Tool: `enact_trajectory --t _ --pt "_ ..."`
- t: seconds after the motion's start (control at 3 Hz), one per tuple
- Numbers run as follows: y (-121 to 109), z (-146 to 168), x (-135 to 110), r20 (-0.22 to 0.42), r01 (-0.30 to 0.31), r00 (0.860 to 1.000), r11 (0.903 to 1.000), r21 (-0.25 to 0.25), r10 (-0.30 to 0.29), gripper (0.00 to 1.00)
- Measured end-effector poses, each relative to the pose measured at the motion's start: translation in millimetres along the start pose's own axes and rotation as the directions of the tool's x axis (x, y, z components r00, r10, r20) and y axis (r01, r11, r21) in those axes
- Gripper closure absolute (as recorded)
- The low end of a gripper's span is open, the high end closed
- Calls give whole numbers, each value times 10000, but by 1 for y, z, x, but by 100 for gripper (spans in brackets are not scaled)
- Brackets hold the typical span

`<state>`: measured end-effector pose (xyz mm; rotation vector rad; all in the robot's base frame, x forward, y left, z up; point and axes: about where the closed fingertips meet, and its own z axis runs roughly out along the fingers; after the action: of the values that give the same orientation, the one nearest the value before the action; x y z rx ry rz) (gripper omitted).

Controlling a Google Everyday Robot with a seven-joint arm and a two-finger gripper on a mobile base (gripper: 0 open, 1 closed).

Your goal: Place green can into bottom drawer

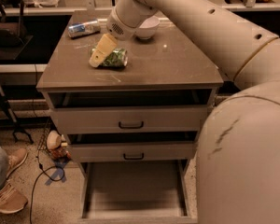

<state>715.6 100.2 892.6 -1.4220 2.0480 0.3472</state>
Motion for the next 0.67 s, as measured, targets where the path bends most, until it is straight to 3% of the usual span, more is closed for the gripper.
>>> enact_trajectory --t 0.67 --pt "-3 31 5 -743 74 9972 10000 -5 -74 0"
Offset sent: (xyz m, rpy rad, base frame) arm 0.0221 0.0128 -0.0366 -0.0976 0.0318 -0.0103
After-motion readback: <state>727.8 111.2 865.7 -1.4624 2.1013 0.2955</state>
